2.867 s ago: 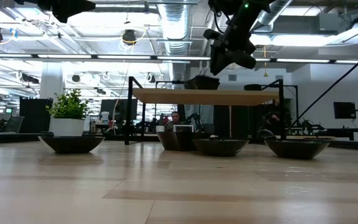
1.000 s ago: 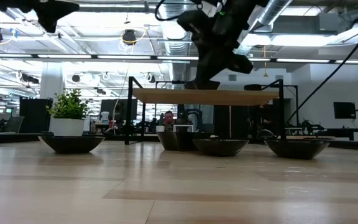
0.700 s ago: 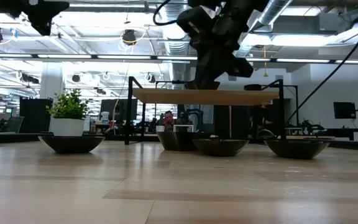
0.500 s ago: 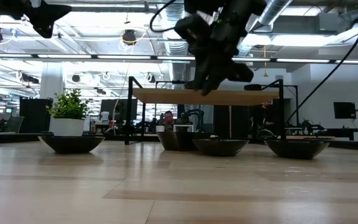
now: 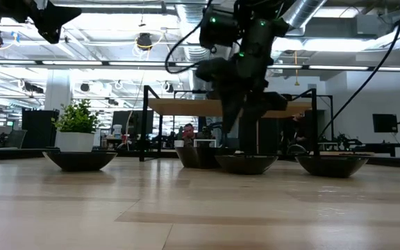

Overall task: Pick & Place Mini shaped plates
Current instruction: Stack the black plate on top of the black plate on the shelf

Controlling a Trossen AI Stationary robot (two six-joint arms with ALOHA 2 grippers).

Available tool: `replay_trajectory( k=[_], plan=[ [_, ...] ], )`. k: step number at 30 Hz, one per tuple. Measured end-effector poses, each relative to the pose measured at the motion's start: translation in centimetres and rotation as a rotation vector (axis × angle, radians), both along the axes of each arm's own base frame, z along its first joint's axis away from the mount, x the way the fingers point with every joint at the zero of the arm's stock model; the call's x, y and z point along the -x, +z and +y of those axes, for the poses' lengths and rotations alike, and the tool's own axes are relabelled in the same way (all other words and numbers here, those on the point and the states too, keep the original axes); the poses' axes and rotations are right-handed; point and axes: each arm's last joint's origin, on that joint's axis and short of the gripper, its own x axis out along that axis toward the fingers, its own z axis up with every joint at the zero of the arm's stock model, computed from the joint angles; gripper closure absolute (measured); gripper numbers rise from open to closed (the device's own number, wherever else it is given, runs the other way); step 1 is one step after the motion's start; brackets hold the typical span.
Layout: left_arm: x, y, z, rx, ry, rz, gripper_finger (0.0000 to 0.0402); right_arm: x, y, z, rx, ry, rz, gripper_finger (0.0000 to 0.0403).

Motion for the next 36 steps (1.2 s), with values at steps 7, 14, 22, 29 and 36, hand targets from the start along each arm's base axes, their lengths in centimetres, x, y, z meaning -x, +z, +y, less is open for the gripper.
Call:
replay_trajectory(
  k=[7,14,22,29,36],
  plan=[
    [0.0,0.0,0.0,0.000,0.000,0.000,0.0147,-0.4,-0.6,-1.2,0.017,0.021,-0.012,0.0247],
    [0.0,0.0,0.0,0.000,0.000,0.000,0.0147,-0.9,-2.3,-1.6,-0.027,0.052,0.018,0.0258],
    [0.0,0.0,0.0,0.000,0.000,-0.001,0.0147,-1.1,-2.5,-1.6,-0.011,0.065,0.009,0.0258],
    [0.0,0.0,0.0,0.000,0.000,-0.001,0.0147,-1.1,-2.4,-1.6,-0.011,0.072,0.005,0.0280],
    [0.0,0.0,0.0,0.000,0.000,-0.001,0.0147,-1.1,-2.4,-1.6,-0.011,0.072,0.006,0.0317]
  ],
)
